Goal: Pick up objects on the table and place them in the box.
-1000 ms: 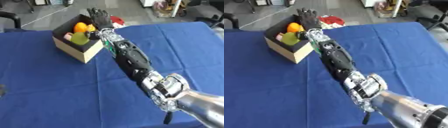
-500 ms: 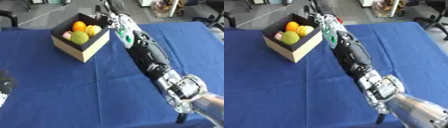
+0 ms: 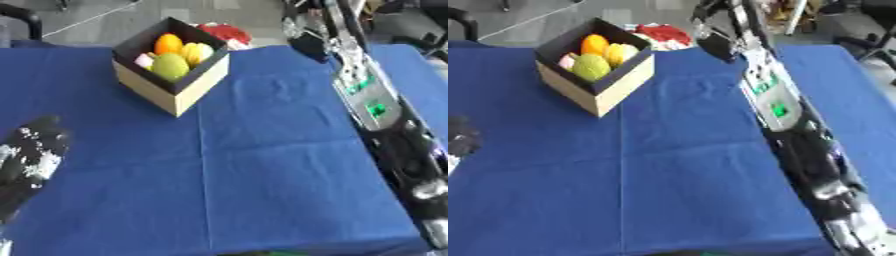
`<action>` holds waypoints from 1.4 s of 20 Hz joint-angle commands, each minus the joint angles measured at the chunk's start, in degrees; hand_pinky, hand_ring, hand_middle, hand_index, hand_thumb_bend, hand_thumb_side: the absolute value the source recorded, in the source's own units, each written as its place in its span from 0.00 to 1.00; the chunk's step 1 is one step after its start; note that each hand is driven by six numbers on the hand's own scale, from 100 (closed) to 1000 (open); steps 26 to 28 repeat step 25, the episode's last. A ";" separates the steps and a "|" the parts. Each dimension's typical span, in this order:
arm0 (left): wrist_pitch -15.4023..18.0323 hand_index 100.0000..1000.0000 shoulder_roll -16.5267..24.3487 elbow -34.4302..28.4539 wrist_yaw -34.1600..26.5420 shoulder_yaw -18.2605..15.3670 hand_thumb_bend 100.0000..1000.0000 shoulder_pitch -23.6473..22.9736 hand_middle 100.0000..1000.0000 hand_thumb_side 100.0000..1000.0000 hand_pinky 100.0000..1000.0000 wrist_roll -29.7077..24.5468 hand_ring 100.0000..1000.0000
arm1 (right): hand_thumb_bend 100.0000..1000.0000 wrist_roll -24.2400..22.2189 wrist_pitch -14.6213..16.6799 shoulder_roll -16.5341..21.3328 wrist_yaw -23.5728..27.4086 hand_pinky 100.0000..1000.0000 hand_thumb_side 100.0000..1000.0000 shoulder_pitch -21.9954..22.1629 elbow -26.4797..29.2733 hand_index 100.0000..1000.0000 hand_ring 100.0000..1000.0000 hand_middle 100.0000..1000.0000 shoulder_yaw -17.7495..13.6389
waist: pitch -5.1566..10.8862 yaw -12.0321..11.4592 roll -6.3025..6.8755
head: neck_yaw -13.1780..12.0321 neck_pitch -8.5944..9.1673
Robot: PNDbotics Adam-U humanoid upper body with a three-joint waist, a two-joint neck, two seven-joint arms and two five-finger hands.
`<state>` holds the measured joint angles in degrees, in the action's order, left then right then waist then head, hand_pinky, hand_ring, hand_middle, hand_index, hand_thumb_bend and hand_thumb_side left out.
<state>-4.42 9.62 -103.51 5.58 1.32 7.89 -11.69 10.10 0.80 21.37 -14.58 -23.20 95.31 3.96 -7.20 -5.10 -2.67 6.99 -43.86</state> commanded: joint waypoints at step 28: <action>-0.01 0.81 0.39 -0.02 0.24 -0.29 0.33 -1.22 0.60 0.45 0.75 2.10 0.63 | 0.00 -0.75 5.82 -9.89 7.01 0.78 0.00 18.72 4.08 0.78 0.53 0.51 0.65 | 0.04 2.63 0.55 | -3.27 -0.26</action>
